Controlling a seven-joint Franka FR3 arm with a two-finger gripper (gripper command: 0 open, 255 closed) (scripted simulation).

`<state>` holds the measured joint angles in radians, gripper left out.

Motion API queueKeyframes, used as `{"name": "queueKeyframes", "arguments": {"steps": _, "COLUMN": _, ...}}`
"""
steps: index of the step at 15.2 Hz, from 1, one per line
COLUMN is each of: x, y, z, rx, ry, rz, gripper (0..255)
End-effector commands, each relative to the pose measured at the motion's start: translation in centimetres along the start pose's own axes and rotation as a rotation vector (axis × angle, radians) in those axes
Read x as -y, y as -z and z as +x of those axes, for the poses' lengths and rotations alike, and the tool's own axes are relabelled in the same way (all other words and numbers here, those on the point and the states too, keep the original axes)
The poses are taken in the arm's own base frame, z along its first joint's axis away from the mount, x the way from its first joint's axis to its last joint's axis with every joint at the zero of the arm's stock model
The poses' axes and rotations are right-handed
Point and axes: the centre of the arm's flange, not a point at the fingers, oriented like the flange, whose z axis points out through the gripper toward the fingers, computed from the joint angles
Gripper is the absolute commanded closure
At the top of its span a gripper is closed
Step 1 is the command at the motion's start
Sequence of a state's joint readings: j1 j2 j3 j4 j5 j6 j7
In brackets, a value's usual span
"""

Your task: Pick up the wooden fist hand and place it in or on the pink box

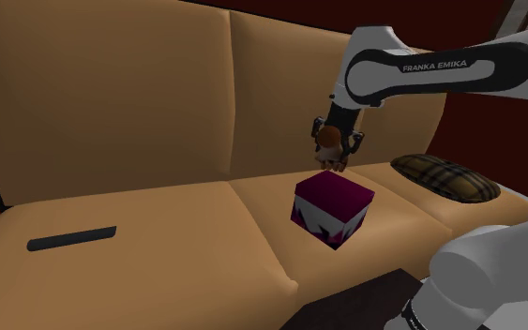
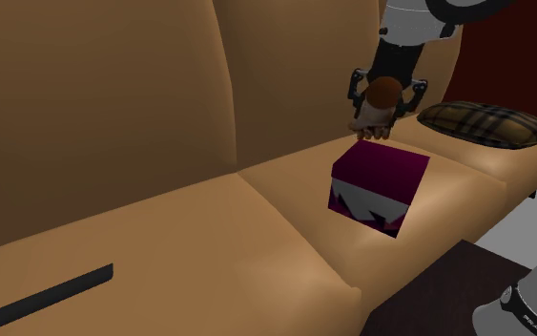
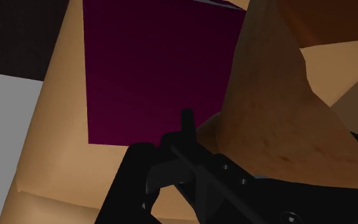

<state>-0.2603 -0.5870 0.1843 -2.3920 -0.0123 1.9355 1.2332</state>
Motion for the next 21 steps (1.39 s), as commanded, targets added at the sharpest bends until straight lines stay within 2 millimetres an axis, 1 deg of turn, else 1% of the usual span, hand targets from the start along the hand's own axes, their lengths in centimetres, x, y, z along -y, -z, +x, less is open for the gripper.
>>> {"name": "queueKeyframes", "arguments": {"steps": 1, "x": -2.2, "y": 0.0, "z": 1.4, "rx": 0.000, "ry": 0.001, "rz": 0.002, "gripper": 255}}
{"name": "queueKeyframes", "arguments": {"steps": 3, "x": -4.7, "y": 0.0, "z": 2.9, "rx": 0.000, "ry": 0.001, "rz": 0.002, "gripper": 255}}
{"name": "queueKeyframes", "arguments": {"steps": 17, "x": -5.3, "y": -7.3, "z": 1.8, "rx": 0.000, "ry": 0.001, "rz": 0.002, "gripper": 255}}
{"name": "queueKeyframes", "arguments": {"steps": 21, "x": -5.3, "y": -7.3, "z": 1.8, "rx": 0.000, "ry": 0.001, "rz": 0.002, "gripper": 255}}
